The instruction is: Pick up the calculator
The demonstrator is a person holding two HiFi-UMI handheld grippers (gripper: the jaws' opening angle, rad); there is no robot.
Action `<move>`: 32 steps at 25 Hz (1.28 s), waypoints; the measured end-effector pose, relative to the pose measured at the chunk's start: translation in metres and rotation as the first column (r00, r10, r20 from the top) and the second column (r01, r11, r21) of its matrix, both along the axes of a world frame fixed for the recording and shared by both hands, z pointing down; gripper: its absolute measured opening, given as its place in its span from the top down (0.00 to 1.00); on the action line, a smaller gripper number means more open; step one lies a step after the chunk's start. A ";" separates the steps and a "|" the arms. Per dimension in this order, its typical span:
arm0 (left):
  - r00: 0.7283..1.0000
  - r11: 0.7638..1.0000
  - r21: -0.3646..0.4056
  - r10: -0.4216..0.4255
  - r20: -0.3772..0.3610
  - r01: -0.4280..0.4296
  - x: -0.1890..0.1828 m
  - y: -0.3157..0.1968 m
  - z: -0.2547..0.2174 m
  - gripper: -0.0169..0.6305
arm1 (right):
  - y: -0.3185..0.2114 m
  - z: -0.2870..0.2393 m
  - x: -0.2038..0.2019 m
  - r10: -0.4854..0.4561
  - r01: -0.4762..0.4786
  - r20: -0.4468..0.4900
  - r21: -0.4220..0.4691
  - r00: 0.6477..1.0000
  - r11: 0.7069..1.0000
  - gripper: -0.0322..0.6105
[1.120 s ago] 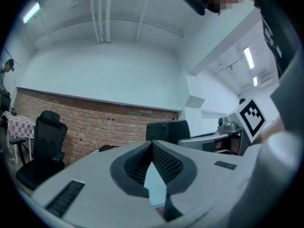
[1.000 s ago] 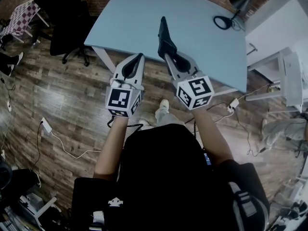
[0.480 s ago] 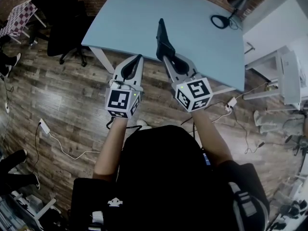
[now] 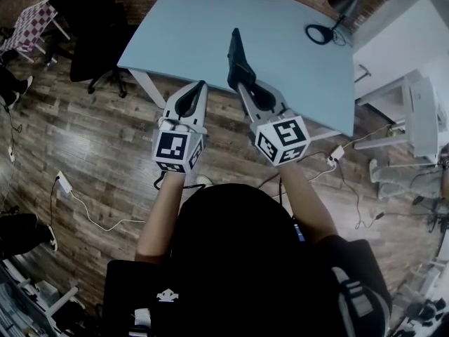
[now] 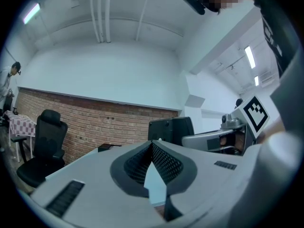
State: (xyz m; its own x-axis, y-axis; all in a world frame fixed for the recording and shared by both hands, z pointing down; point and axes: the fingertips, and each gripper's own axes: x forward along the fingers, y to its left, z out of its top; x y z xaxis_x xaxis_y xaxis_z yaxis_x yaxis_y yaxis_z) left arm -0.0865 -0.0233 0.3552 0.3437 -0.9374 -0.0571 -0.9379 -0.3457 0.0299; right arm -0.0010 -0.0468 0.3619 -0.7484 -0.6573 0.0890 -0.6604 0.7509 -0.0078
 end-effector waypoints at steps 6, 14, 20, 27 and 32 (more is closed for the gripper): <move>1.000 1.000 0.004 -0.008 0.012 0.008 0.015 0.005 -0.006 0.97 | 0.005 -0.007 0.013 -0.007 0.007 0.016 0.008 1.000 1.000 0.87; 1.000 1.000 0.016 -0.015 0.026 0.015 0.035 0.019 -0.010 0.97 | 0.019 -0.011 0.032 -0.013 0.013 0.034 0.016 0.999 1.000 0.87; 0.999 1.000 0.014 -0.017 0.039 0.016 0.049 0.029 -0.013 0.97 | 0.030 -0.013 0.043 -0.021 0.020 0.050 0.014 0.999 1.000 0.87; 0.999 1.000 0.013 -0.020 0.044 0.019 0.060 0.044 -0.014 0.97 | 0.043 -0.012 0.054 -0.028 0.027 0.054 0.013 0.998 1.000 0.87; 0.999 1.000 0.009 -0.024 0.037 0.024 0.069 0.051 -0.013 0.97 | 0.050 -0.012 0.062 -0.036 0.035 0.056 0.012 0.998 0.999 0.87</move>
